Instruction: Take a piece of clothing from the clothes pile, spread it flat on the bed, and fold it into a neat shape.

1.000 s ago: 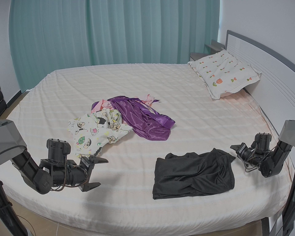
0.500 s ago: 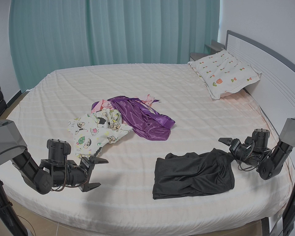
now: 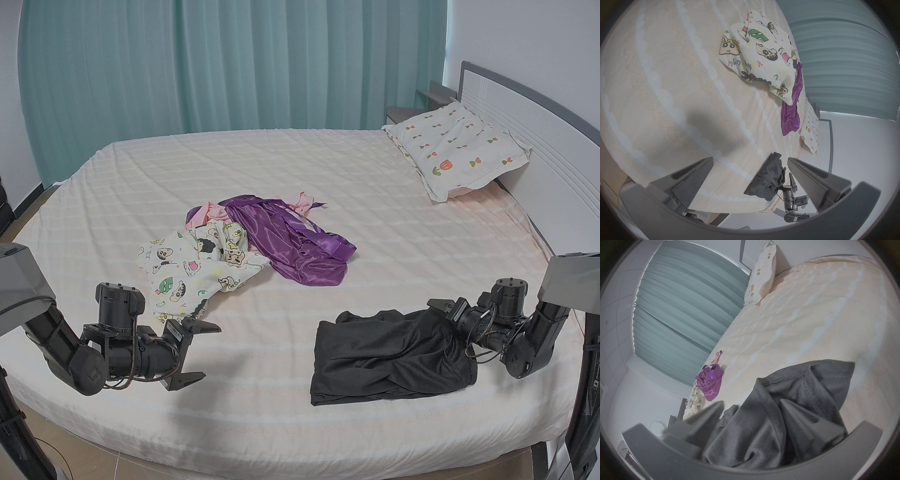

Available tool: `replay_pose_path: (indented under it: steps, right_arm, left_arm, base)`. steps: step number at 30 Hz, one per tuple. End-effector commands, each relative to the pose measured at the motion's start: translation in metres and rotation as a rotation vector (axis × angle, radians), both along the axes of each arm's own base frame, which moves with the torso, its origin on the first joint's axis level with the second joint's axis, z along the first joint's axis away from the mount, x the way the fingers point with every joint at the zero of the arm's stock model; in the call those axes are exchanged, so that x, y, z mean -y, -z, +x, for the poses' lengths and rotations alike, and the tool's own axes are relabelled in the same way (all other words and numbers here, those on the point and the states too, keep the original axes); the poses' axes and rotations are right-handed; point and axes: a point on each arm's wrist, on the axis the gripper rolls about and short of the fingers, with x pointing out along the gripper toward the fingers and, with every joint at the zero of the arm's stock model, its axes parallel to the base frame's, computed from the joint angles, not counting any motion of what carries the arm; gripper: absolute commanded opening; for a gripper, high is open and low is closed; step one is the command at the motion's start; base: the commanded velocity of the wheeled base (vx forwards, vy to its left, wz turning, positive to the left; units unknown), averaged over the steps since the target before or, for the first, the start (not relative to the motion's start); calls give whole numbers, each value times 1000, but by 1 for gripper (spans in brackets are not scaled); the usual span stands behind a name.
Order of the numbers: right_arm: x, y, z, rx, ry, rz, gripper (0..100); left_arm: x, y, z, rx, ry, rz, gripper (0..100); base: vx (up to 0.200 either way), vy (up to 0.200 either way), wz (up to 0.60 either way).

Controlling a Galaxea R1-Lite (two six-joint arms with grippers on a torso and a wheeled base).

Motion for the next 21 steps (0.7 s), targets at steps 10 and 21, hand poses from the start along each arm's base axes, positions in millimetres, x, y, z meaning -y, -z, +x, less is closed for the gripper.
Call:
replay_pose_path:
  steps: [10, 21]
  right_arm:
    - [14, -3, -6, -18, 57, 27, 0]
    - [47, -8, -13, -20, 160, 55, 0]
  left_arm:
    - [0, 1, -1, -4, 2, 2, 100]
    - [0, 1, -1, -5, 2, 2, 100]
  base:
    - [0, 0, 0]
    - [0, 0, 0]
